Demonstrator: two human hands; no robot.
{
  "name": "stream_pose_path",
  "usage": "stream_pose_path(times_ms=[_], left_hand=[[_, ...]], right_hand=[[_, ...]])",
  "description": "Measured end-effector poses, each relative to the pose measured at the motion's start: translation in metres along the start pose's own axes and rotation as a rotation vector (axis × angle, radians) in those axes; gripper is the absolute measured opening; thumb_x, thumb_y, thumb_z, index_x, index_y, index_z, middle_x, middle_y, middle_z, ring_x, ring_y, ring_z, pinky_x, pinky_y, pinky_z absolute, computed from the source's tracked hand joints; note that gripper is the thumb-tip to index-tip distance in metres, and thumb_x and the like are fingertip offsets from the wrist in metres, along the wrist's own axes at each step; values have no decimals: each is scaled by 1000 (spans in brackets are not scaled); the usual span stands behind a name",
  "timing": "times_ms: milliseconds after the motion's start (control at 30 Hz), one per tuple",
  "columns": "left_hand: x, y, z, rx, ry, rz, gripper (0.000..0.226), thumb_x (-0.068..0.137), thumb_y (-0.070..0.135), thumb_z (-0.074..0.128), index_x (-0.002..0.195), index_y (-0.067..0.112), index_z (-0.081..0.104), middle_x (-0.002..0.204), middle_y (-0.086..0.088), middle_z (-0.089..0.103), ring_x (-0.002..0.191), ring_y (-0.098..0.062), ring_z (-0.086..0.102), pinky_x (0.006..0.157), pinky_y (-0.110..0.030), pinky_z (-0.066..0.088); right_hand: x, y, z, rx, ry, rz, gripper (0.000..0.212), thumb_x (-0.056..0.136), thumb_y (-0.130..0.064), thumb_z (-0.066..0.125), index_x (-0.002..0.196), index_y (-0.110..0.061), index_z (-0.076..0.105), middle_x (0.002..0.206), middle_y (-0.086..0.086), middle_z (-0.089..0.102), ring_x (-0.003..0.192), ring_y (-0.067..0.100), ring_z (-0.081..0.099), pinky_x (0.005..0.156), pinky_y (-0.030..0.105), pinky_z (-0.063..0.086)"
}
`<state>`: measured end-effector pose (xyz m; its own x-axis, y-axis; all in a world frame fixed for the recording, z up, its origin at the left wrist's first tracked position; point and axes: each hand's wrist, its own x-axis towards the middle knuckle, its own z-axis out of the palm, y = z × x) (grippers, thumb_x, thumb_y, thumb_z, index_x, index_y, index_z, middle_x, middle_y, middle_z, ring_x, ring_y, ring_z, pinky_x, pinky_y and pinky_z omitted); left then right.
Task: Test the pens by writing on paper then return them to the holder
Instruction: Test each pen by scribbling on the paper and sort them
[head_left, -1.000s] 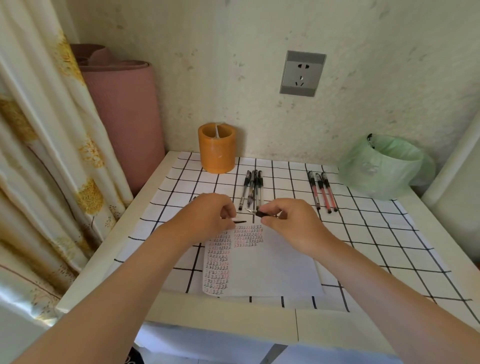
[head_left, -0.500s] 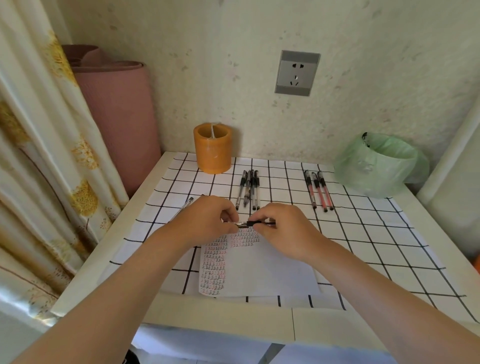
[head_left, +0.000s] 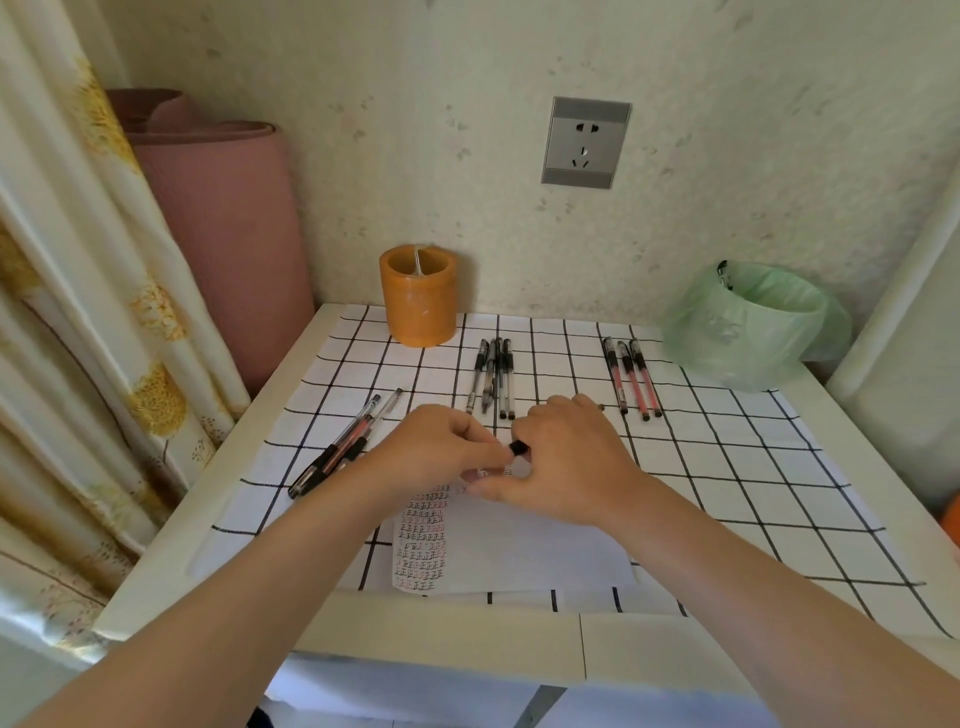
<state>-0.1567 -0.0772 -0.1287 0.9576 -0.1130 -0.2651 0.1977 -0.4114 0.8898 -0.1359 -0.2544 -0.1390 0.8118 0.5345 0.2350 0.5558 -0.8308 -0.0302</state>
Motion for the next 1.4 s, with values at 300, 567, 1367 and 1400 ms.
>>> stream_pose_path(times_ms=[300, 567, 1367, 1400], left_hand=[[1, 2, 0, -62, -122, -65, 18, 76, 35, 80, 82, 18, 80, 72, 2, 73, 65, -4, 66, 63, -20, 50], [8, 6, -15, -9, 169, -38, 6, 86, 26, 71, 86, 22, 74, 79, 7, 76, 65, -7, 64, 65, -26, 52], [4, -52, -70, 922, 322, -20, 52, 93, 35, 55, 144, 37, 43, 127, 1, 43, 123, -19, 35, 94, -34, 41], [2, -54, -72, 872, 295, 1, 53, 93, 33, 56, 145, 37, 42, 122, 4, 41, 121, -16, 34, 92, -32, 42]], right_hand=[[1, -2, -3, 39, 159, 3, 65, 69, -72, 44, 40, -17, 27, 34, -5, 23, 38, 15, 25, 54, 28, 18], [0, 12, 4, 297, 22, -52, 33, 91, -43, 58, 111, -17, 61, 101, -4, 53, 92, 16, 53, 77, 34, 48], [60, 27, 22, 470, -14, 651, 35, 81, -16, 63, 53, -11, 42, 45, 0, 40, 43, 16, 40, 42, 20, 27], [61, 26, 23, 457, -27, 653, 39, 82, -20, 63, 51, -13, 40, 45, -1, 41, 43, 16, 41, 42, 21, 28]])
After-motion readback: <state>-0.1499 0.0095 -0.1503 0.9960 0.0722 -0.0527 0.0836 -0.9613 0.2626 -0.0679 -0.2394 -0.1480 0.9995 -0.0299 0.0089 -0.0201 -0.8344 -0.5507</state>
